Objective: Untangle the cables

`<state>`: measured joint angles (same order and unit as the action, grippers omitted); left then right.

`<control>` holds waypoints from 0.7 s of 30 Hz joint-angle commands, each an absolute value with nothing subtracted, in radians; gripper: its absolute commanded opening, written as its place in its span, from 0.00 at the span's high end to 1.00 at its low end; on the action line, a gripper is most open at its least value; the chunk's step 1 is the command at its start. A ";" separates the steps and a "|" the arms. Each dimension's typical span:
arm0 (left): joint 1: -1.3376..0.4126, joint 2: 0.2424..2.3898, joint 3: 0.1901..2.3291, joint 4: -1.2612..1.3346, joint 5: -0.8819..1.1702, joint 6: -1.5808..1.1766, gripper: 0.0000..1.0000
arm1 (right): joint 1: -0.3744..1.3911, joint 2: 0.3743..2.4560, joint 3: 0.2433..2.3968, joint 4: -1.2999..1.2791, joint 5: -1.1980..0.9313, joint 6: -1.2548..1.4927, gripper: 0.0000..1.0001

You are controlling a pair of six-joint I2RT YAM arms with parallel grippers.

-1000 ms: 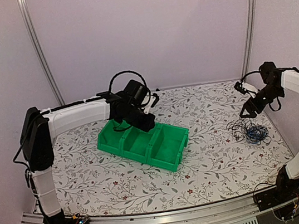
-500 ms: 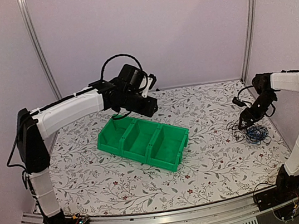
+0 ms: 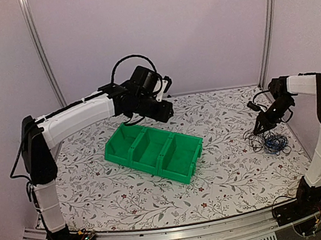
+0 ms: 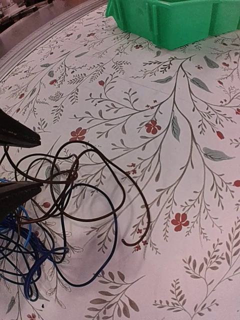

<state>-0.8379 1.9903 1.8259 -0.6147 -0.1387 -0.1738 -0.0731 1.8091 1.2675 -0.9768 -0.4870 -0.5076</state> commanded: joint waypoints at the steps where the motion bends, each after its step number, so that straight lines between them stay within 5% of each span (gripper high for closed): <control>1: -0.852 2.013 1.874 -0.620 -0.128 -0.175 0.45 | -0.075 1.823 1.293 -1.006 -0.527 -0.491 0.78; 8: -0.880 2.044 1.944 -0.563 -0.106 -0.112 0.45 | -0.075 1.744 1.391 -1.114 -0.704 -0.573 1.00; 21: -1.000 2.117 2.008 0.048 0.240 0.139 0.31 | -0.007 1.561 1.779 -1.367 -0.901 -0.747 1.00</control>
